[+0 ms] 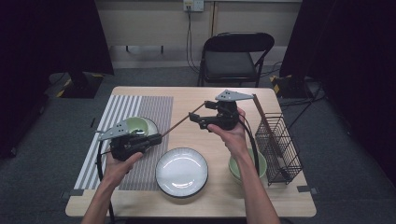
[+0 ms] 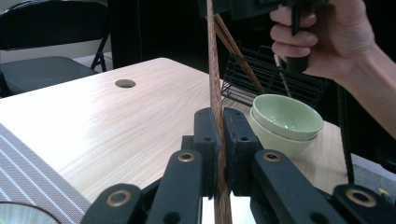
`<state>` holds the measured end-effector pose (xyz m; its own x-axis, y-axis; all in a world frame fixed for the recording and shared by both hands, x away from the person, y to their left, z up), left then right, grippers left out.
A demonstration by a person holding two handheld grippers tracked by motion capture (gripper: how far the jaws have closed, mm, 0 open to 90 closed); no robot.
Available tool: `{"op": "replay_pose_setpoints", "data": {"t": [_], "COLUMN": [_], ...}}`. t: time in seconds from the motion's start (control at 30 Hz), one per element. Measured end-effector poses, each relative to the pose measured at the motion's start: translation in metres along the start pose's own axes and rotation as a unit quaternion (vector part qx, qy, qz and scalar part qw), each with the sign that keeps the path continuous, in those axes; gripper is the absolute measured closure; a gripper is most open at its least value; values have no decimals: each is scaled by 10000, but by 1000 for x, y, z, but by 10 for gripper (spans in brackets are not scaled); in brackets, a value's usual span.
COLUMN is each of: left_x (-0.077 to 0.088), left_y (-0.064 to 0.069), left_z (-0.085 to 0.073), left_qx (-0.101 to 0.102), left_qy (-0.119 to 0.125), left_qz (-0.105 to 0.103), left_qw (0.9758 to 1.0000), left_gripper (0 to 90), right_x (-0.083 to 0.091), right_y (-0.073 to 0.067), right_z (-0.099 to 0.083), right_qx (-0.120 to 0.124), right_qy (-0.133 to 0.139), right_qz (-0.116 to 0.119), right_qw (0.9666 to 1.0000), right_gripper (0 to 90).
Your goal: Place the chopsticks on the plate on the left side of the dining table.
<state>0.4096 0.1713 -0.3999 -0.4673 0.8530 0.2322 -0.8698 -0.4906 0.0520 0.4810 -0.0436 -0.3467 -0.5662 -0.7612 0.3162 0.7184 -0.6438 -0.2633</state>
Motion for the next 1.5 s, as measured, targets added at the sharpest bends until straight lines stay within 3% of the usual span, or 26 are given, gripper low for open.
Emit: {"op": "replay_pose_setpoints", "data": {"t": [0.17,0.23,0.6,1.0,1.13,1.5], "left_x": [3,4,11,25,29,39], "left_y": [-4,-6,-17,-31,-35,-49], "left_z": [-3,-4,-15,-27,-32,-50], "left_qx": [-31,-5,89,238,258,313], "left_qy": [-61,-74,-172,-317,-343,-587], "left_qz": [70,89,257,470,514,716], "left_qw": [10000,9999,9995,9981,9978,9952], "left_gripper": [848,848,848,848,848,848], "right_x": [9,12,39,66,75,96], "right_y": [-2,0,11,21,28,41], "right_z": [-3,-5,-11,-23,-26,-42], "right_qx": [94,171,127,176,29,-56], "right_qy": [-71,-120,-83,-61,-47,-199], "right_qz": [43,-45,-153,-505,-531,-681], "right_qw": [9999,9998,9998,9986,9986,9975], "right_gripper": [147,150,147,144,144,145]}}
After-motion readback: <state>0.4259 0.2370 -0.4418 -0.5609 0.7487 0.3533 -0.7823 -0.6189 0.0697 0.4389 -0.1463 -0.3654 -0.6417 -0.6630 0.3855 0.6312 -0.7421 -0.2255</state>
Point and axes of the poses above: each handheld gripper's, and its own axes: x roughly backward along the jaws, z roughly out of its top, y roughly to its right, the point moved 7 cm from there along -x, roughly forward along the jaws, and after that the axes turned 7 degrees about -x, right-handed, at the moved point
